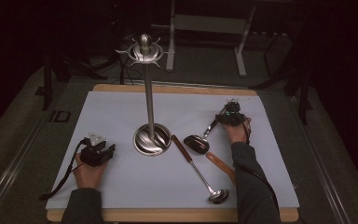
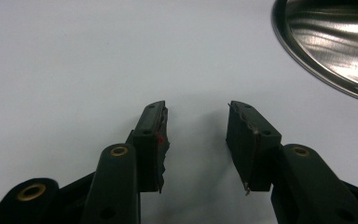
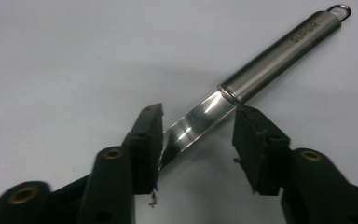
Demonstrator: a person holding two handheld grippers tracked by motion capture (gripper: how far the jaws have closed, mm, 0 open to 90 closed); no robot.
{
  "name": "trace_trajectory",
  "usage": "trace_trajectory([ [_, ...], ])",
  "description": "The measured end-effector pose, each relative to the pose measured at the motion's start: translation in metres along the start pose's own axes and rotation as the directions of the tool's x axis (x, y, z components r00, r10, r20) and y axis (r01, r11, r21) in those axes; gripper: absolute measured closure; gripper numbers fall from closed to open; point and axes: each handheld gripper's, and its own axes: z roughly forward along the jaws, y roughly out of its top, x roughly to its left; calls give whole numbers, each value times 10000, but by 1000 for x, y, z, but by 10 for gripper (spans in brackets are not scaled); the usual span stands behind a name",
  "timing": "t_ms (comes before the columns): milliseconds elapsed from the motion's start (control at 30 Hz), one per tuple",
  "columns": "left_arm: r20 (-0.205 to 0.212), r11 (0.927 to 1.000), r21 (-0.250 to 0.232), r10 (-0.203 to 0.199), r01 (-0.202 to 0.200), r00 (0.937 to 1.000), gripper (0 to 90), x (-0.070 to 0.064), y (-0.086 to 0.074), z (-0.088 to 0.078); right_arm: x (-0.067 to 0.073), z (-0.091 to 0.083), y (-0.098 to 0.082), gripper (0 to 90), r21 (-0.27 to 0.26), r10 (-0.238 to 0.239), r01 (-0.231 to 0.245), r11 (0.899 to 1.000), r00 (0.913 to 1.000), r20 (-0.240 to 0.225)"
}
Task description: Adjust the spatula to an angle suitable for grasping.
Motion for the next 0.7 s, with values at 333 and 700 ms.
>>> trace_trajectory([
  [333,6,10000,-2,16,-16,10000,575,0,0,0,18,14,1,417,835,389,-413,9957,9988,306],
  [700,2,10000,12,18,-18,10000,575,0,0,0,32,17,5,476,1240,166,-232,9920,9984,541],
])
